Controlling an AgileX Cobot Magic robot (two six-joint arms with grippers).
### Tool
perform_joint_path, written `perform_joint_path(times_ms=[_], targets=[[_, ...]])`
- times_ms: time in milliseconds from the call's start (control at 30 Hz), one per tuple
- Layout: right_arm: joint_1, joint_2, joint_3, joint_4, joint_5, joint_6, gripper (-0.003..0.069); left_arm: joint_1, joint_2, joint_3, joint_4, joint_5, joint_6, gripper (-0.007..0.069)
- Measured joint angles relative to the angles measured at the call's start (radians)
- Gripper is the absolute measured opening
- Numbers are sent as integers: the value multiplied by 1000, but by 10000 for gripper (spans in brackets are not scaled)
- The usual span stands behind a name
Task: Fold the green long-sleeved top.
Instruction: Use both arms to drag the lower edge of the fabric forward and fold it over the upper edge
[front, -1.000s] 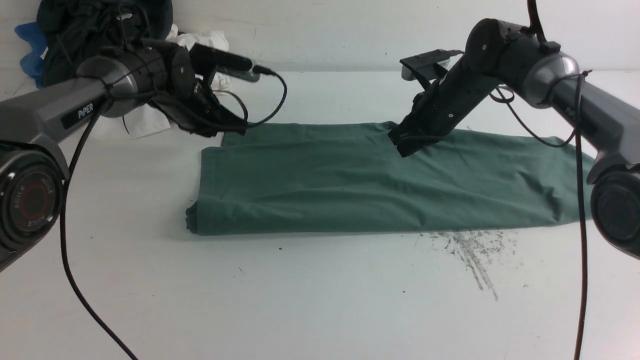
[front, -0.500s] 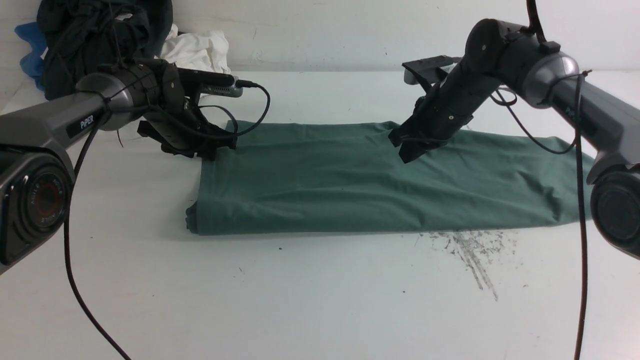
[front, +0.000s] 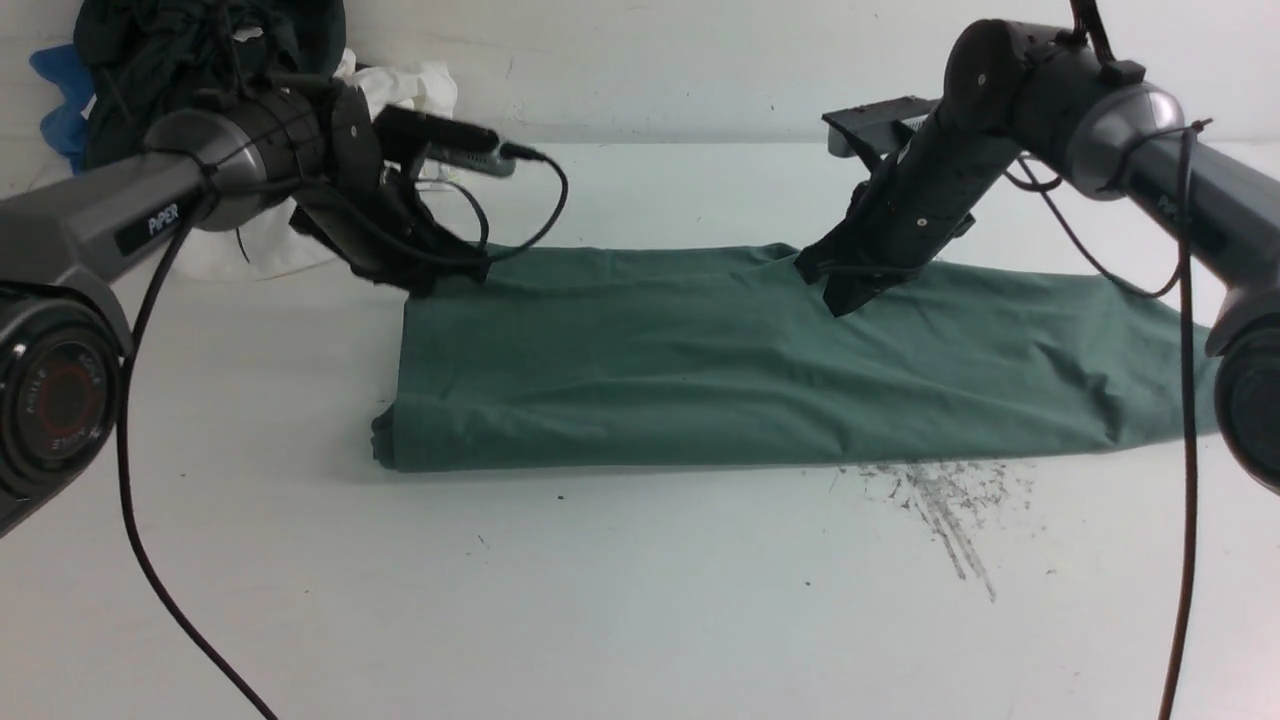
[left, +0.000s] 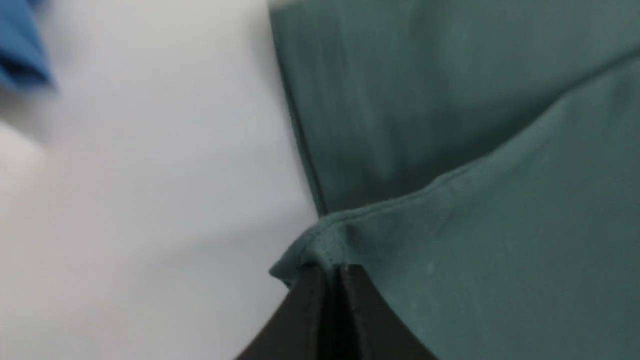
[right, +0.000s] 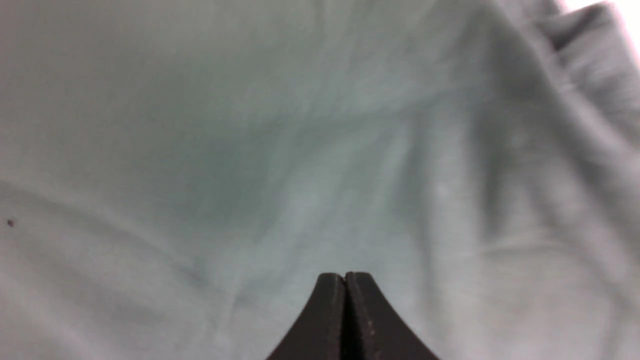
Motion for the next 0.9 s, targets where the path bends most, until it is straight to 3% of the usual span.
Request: perform_joint_path(times_ms=[233,433,600,767,900], targets=[[0,-5,0,-62,0,2,-14,-1,1,-2,-2,-296,-31,2],[0,-5,0,-115,0,2,-14,6,151,0,-1,-346,-118,20],[0,-6,0,-126,0,6,-14,10,178,-2,0,-368,-138,190],[-18,-35,1,-169,3,74,-14,17,101,2,17,-244,-140,390],[-92,-95,1,-172,4,137,-14,21,-43,0,11,-57,-137,395]])
